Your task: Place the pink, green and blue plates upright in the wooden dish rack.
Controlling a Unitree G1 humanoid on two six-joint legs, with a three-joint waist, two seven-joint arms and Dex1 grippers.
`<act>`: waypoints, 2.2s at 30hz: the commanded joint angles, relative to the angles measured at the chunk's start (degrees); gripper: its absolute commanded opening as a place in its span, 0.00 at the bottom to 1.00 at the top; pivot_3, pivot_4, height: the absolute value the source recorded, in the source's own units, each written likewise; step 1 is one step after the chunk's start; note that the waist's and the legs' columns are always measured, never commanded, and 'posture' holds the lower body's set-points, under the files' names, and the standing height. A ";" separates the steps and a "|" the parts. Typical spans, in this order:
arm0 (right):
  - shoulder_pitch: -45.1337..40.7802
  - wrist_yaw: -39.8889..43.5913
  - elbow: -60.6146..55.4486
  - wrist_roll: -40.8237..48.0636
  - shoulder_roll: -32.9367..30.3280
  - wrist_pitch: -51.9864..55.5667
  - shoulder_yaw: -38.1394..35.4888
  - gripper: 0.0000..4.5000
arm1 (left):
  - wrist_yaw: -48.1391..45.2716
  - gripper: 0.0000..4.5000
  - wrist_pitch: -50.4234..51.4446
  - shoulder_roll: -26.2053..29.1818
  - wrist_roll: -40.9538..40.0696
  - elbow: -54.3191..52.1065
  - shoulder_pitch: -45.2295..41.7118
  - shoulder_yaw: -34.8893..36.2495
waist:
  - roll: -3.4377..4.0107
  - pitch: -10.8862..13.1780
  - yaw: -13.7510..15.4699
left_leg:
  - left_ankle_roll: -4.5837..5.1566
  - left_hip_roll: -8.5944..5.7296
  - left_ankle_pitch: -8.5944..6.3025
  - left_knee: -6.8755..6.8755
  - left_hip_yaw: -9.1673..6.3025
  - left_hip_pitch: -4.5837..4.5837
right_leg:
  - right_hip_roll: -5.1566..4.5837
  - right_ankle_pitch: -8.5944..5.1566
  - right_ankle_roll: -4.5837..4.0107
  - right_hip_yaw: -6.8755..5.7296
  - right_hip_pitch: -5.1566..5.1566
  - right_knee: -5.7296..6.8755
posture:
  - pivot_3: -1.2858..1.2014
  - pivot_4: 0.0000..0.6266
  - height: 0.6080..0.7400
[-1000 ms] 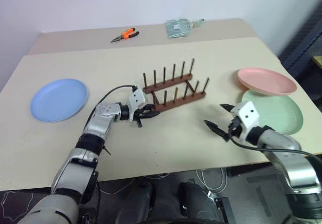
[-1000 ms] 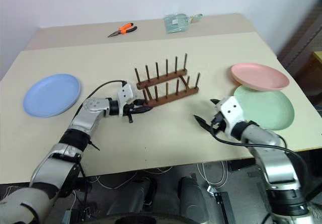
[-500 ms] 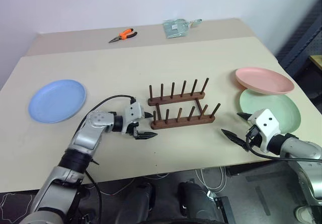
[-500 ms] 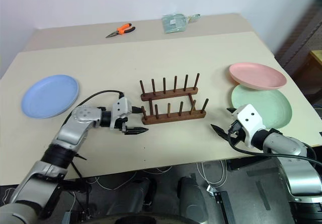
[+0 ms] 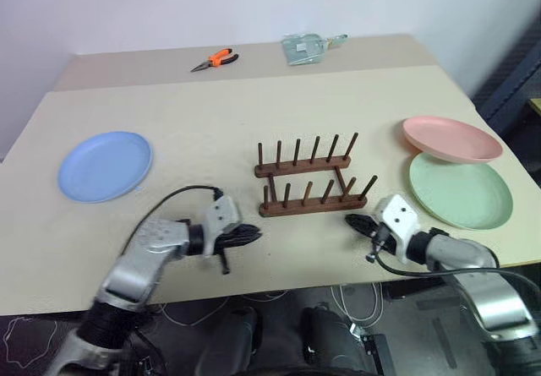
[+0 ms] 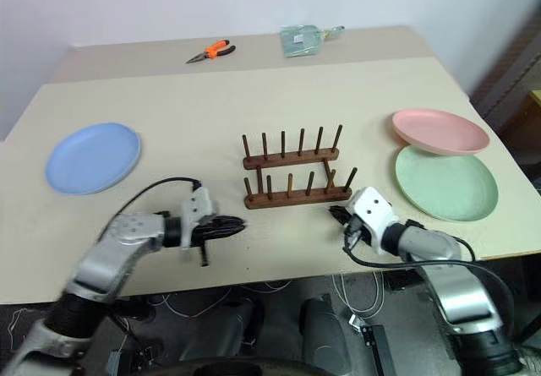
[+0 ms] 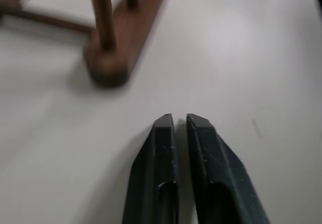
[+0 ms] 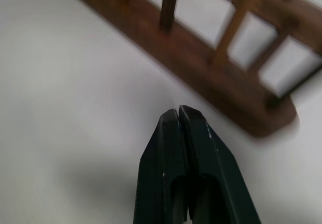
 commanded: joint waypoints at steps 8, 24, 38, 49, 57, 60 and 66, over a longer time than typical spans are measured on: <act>-12.31 -9.55 11.25 -11.03 6.13 -3.02 5.71 0.00 | 19.64 0.07 -0.33 -8.33 7.87 13.19 -7.10 0.62 | -0.05 -0.08 -0.05 | -0.04 0.02 0.02 0.01 0.00 0.10 | 0.09 0.00 0.01 -0.01 -0.01 0.16 | 0.52 0.24 1.00; -9.71 -8.26 6.05 -8.46 1.59 -3.79 -4.62 0.75 | 16.25 0.05 -5.67 -6.76 3.57 13.46 -7.56 2.40 | -0.07 -0.18 0.04 | -0.07 0.01 0.03 -0.08 0.01 0.09 | 0.09 0.01 0.00 0.02 -0.09 0.21 | 0.52 0.24 1.00; 2.62 -11.82 -4.37 -4.72 0.18 17.08 -19.75 0.98 | 6.98 0.05 -4.70 -8.79 -3.63 9.57 -8.15 1.03 | -0.10 -0.16 0.02 | -0.04 0.04 0.02 -0.03 0.03 0.00 | 0.06 -0.02 0.01 0.02 -0.14 0.18 | 0.52 0.24 1.00; -3.67 -13.36 -0.43 2.19 2.16 29.46 -22.62 0.47 | 6.63 0.05 -5.02 -8.37 -3.62 7.60 -5.73 0.86 | -0.09 -0.16 0.11 | -0.03 0.03 0.02 -0.06 0.03 -0.03 | 0.05 -0.02 0.01 0.01 -0.16 0.16 | 0.52 0.24 1.00; -3.43 -12.57 0.49 2.79 0.44 29.33 -22.37 0.01 | 6.95 0.05 -4.57 -8.55 -4.25 6.99 -5.39 1.01 | -0.12 -0.17 0.22 | -0.02 0.03 0.01 -0.04 0.03 -0.07 | 0.04 -0.02 0.02 0.00 -0.16 0.15 | 0.52 0.24 1.00; -3.13 -12.02 0.05 2.97 0.08 29.19 -21.95 0.01 | 6.82 0.05 -4.69 -8.46 -4.31 7.13 -5.48 0.95 | -0.12 -0.17 0.18 | -0.01 0.02 0.01 -0.03 0.03 -0.08 | 0.04 -0.02 0.03 0.00 -0.16 0.13 | 0.52 0.24 1.00; -2.00 -10.18 -0.66 2.56 -2.23 26.71 -20.84 0.22 | 6.86 0.05 -4.82 -8.50 -4.17 7.43 -5.63 0.88 | -0.12 -0.17 0.17 | -0.01 0.03 0.00 -0.04 0.03 -0.08 | 0.04 -0.02 0.03 -0.01 -0.16 0.11 | 0.52 0.24 1.00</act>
